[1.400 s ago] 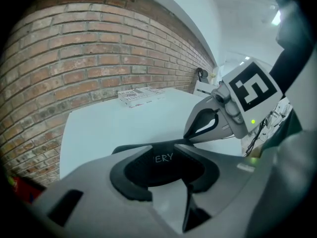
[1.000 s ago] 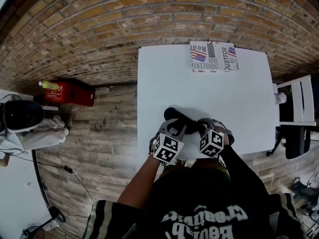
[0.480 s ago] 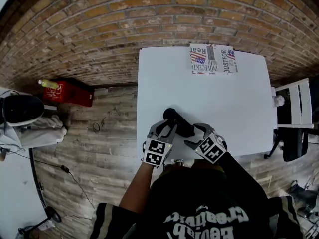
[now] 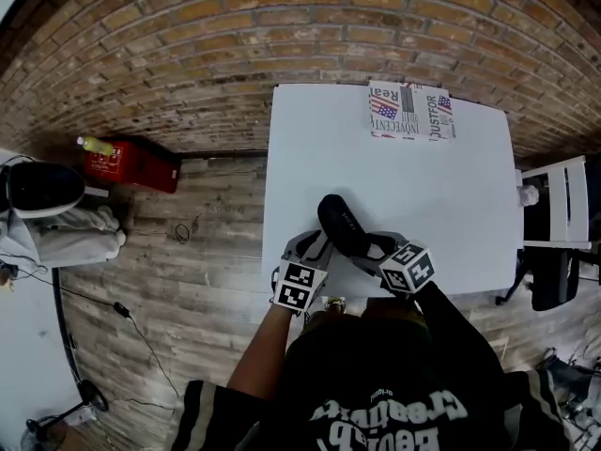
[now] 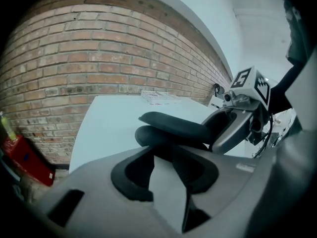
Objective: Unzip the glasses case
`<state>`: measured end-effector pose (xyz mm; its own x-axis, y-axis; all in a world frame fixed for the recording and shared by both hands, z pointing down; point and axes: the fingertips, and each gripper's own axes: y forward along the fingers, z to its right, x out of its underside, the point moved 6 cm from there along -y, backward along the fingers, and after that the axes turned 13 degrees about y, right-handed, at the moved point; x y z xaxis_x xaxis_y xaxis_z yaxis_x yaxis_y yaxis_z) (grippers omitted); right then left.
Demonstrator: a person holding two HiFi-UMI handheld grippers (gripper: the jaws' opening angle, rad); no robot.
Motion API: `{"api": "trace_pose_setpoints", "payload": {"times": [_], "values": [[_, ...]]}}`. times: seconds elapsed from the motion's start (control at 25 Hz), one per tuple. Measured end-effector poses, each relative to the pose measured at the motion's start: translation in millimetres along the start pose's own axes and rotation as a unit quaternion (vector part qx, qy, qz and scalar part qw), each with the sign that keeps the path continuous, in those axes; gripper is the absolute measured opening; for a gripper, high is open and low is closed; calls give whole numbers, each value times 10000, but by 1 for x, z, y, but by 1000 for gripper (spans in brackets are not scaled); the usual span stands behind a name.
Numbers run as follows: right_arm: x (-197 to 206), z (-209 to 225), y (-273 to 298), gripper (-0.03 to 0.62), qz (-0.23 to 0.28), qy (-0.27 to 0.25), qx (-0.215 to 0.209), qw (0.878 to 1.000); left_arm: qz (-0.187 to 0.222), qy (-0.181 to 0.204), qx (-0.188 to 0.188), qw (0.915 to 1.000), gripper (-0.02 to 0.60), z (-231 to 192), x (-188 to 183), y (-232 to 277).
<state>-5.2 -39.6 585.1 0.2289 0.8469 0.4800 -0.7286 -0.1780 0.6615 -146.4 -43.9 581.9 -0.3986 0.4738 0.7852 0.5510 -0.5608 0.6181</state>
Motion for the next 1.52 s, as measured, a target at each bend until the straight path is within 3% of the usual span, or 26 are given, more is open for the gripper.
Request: {"api": "trace_pose_setpoints", "payload": {"times": [0.28,0.52,0.68,0.96,1.24,1.4,1.52], "values": [[0,-6,-6,285,226,-399,320,9984,-328,138,247,9991,108,13,14,22],[-7,2,-31,238,944,-369,594,9931,-326,110,250,9991,118,15,13,24],[-14,19,-42,149,1349,-141,848,9871,-299,129,249,9992,120,16,10,25],[-10,69,-43,77,1564,893,1409,9735,-299,37,201,9993,120,16,8,26],[2,84,-36,78,1468,1165,1512,9706,-231,-236,146,9993,126,14,9,28],[-6,64,-44,155,1637,572,1401,9748,-72,-239,74,9997,123,8,2,20],[-9,50,-58,172,1899,233,1415,9713,147,-198,-93,9997,117,4,-6,11]]}}
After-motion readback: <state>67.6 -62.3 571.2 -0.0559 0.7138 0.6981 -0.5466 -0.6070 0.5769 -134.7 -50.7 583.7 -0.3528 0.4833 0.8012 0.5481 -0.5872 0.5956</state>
